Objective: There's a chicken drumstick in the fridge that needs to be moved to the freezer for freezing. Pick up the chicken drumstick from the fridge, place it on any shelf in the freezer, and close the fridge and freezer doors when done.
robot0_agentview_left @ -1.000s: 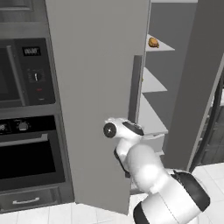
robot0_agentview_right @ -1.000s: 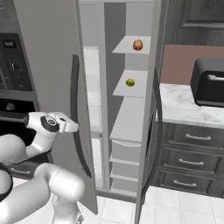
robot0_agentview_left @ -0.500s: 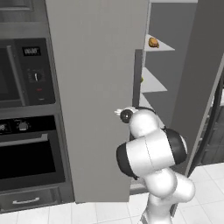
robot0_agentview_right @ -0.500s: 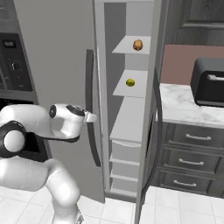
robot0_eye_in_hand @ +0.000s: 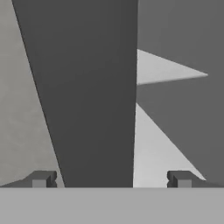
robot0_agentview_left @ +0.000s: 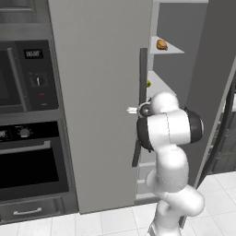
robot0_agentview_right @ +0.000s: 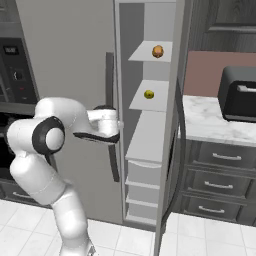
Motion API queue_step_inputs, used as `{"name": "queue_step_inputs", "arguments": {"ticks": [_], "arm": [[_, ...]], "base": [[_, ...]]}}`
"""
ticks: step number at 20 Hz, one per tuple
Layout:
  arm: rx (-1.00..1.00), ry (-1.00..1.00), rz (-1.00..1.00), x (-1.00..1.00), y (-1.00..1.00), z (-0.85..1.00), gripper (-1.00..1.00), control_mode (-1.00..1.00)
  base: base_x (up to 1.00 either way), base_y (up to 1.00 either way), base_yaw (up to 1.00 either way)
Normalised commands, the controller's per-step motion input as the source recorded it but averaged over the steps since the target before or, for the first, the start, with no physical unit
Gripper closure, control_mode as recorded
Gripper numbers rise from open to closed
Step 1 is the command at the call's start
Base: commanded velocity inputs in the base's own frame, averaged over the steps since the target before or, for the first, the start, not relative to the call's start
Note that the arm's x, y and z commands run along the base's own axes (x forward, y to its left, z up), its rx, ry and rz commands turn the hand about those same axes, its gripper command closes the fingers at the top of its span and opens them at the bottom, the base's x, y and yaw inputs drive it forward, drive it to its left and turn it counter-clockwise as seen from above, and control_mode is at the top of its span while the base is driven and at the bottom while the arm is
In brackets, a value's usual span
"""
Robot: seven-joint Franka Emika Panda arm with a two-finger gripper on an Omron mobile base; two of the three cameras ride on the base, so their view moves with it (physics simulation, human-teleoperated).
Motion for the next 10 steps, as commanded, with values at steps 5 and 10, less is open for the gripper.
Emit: {"name": "queue_step_inputs", "arguments": {"ticks": [5, 10], "arm": [[0.00, 0.00, 0.06, 0.76, 0.00, 0.00, -1.00, -1.00], [0.00, -0.24, 0.02, -0.06, -0.01, 0.41, -1.00, -1.00]], "base": [[0.00, 0.00, 0.00], [0.00, 0.00, 0.00]]}}
